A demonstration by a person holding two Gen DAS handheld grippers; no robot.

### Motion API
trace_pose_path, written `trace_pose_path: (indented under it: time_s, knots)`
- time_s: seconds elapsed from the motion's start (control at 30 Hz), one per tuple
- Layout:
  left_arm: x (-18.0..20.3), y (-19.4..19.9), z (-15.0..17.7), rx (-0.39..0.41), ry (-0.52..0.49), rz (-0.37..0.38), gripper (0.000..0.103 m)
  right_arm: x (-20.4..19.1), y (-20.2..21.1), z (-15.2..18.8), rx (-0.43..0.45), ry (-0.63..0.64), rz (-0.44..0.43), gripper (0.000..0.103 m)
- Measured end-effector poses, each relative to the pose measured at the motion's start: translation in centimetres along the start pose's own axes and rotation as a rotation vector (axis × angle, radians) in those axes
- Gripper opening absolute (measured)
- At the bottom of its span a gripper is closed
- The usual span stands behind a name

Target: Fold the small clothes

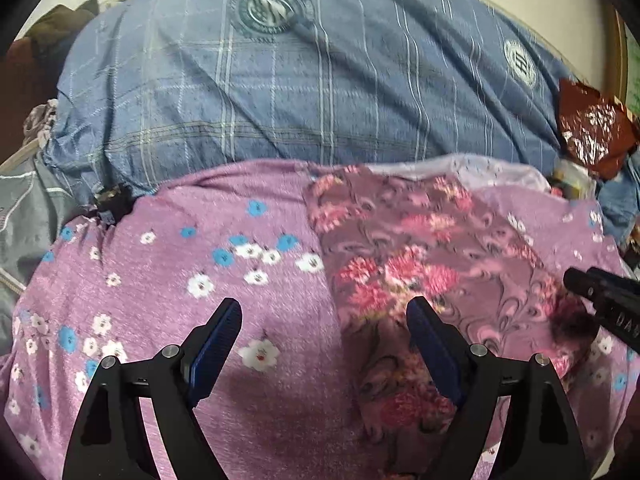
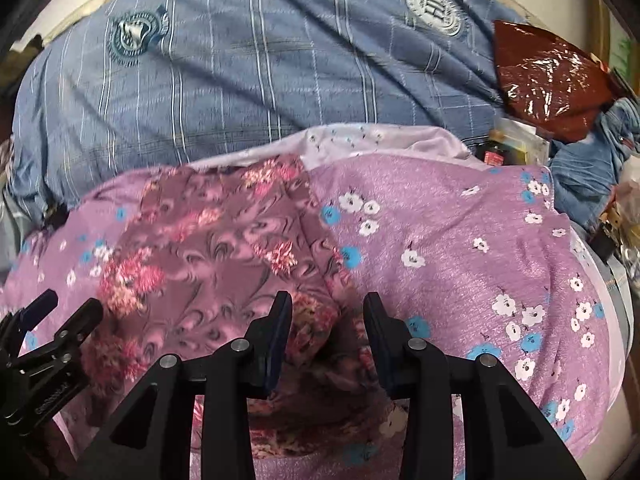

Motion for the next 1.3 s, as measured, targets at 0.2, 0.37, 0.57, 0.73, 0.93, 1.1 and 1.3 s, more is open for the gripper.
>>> trace_pose_path:
  time_s: [0.2, 0.37, 0.57, 0.73, 0.93, 1.1, 1.3]
  knots:
    - [-0.6, 1.1, 0.6, 0.023, 0.012, -0.015, 0.085, -2.4, 0.0, 0.2, 0.029, 0.091, 0.027, 0.04]
    - [-1.2, 1.2, 0.5, 0.025, 0.013, -0.015, 0.085, -3.6, 0.7, 0.6, 0.078, 0.137, 0.042, 0.046]
    - [-1.5, 1.0, 0.5, 0.021, 0.021, -0.013, 0.085, -4.3, 0.8, 0.6, 0.083, 0.153, 0.045, 0.046]
    - [-1.0, 0.8, 0.5, 0.02, 0.003, -0.01, 0.085, -4.0, 0.9, 0.7, 0.082, 0.145, 0.048, 0.046]
    - [-0.8, 0.6, 0.4, 0.024, -0.004, -0.009, 0.085, -4.2, 0.8, 0.7, 0.08, 0.153, 0.048, 0.046]
    - [-0.7, 0.4, 0.4, 0.019, -0.004, -0.007, 0.085, -4.1, 0.9, 0.7, 0.08, 0.148, 0.046, 0.046]
    - [-0.3, 0.3, 0.3, 0.02, -0.014, -0.004, 0.085, -4.0, 0.9, 0.7, 0.082, 0.151, 0.048, 0.046]
Point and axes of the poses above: each gripper's, at about its wrist camera, not at the fingertips, and y roughly against the way its jaws point, x to its right, z to its underside, the point moved 3 cm from there along -y, roughly the way its jaws point, and after that the axes turned 12 degrees about -y, right-handed, at the moved point
